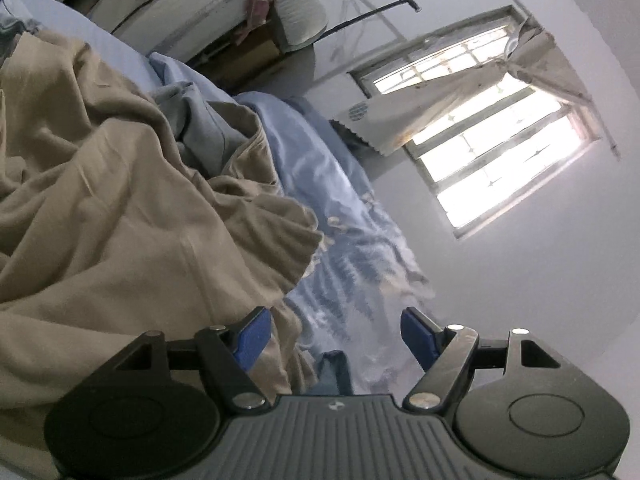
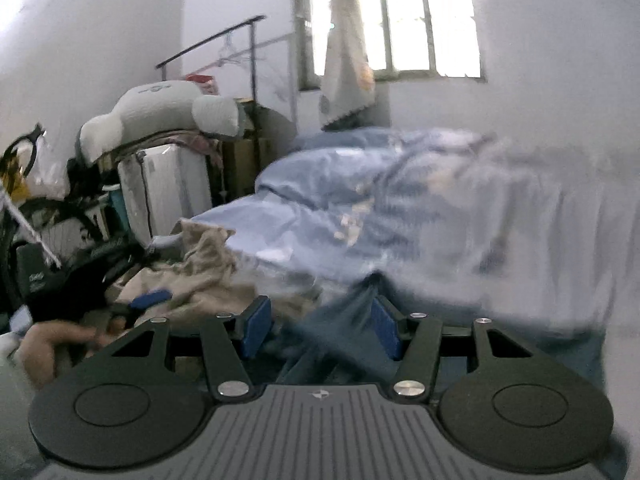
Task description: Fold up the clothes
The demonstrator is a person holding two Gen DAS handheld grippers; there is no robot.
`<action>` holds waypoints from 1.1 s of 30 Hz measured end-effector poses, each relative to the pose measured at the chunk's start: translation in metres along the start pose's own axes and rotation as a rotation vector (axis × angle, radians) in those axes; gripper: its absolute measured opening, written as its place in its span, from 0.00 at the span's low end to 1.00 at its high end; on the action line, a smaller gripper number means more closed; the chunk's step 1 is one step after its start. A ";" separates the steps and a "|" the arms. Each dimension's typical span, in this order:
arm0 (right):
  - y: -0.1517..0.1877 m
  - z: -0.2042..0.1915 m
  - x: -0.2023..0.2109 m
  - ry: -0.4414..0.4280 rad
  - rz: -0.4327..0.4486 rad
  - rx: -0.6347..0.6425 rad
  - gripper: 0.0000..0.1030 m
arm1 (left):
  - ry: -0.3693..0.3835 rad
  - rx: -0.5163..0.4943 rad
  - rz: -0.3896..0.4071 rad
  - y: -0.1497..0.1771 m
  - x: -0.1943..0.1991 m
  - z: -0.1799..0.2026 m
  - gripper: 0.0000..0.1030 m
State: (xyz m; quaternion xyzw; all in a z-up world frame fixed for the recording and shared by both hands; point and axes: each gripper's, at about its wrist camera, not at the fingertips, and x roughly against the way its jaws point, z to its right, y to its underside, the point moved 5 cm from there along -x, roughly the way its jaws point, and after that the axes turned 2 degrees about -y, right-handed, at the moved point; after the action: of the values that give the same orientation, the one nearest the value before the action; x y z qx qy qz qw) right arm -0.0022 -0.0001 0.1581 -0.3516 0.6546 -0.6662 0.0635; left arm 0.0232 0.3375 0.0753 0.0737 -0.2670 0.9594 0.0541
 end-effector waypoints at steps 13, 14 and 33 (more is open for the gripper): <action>0.049 -0.079 0.133 0.064 0.004 0.066 0.55 | 0.044 -0.120 -0.090 0.020 0.079 0.000 0.70; 0.055 -0.082 0.142 0.059 0.024 0.060 0.56 | 0.031 -0.105 -0.100 0.024 0.090 -0.005 0.70; 0.179 -0.087 0.171 0.109 0.098 0.011 0.63 | -0.275 0.083 -0.202 0.096 0.189 -0.080 0.70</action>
State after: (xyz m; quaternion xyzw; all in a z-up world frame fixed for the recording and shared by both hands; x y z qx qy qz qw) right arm -0.2449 -0.0454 0.0686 -0.2817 0.6699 -0.6841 0.0623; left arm -0.1855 0.3091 -0.0088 0.2326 -0.2231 0.9402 0.1100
